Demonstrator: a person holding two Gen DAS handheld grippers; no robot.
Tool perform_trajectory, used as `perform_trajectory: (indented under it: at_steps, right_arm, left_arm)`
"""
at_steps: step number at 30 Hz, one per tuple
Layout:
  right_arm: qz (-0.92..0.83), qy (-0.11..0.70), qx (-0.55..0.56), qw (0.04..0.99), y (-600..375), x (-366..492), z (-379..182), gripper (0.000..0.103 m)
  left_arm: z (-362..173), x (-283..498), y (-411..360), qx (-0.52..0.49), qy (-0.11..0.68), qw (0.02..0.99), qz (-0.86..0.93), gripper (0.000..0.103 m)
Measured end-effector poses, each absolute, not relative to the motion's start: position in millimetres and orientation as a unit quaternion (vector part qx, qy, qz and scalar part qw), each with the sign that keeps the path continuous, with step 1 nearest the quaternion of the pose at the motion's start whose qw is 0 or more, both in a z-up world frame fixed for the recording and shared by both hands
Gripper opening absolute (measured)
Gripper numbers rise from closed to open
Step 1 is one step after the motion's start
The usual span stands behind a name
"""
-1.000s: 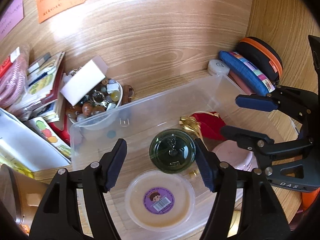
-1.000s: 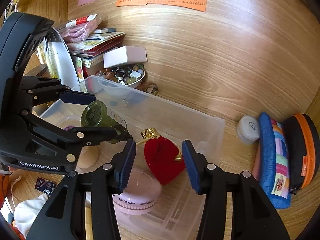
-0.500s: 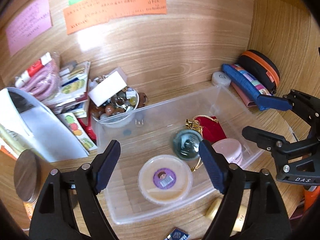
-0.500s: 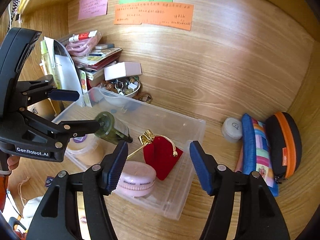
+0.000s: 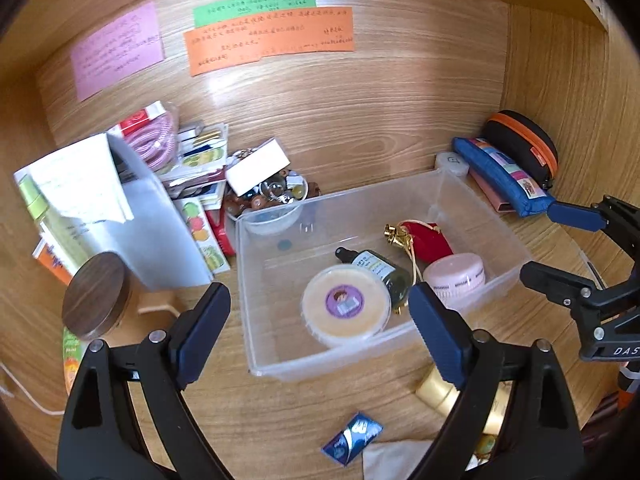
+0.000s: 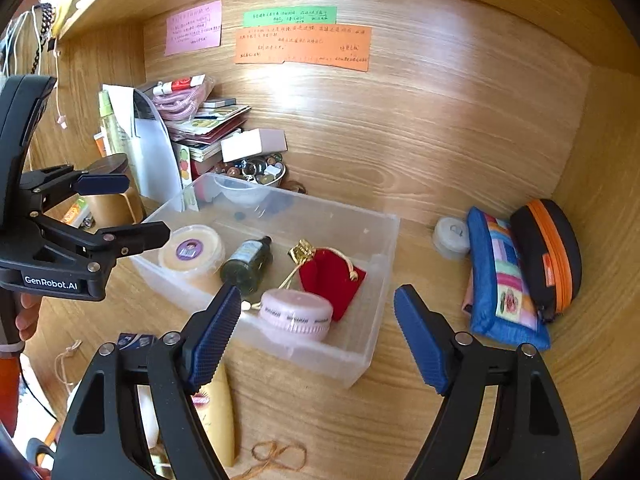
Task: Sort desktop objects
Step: 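Open the left tool releasing the bottle while the right tool releases the red pouch in the box, then grasp the white cloth bag with the left tool while the right tool grasps the yellow sunscreen tube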
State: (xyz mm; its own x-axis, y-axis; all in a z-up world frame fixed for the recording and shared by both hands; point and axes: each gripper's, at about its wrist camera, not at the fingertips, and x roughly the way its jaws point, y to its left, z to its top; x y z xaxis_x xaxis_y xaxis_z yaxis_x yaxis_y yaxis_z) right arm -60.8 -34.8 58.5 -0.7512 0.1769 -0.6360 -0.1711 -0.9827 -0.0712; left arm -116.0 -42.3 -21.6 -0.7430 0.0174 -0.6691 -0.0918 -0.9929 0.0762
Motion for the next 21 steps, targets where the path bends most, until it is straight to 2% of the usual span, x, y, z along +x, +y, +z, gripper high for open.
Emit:
perform_trajectory:
  at_steps: [14,17,21]
  right_arm:
    - [0.936,0.015,-0.338,0.094,-54.0,-19.9,46.4,0.076]
    - [0.934,0.024,-0.345,0.090,-56.1,-14.8,38.8,0.076]
    - [0.930,0.030,-0.357,0.085,-61.0,-11.0,25.9,0.076]
  left_arm:
    - [-35.4,-56.1,-49.2,-0.354,0.017,0.020,0.935,0.093]
    - [-46.2,-47.2,-46.4,-0.364,0.016,0.028,0.931,0.098]
    - [-63.9,-39.2,-39.2,-0.385,0.031,0.019,0.922,0.098]
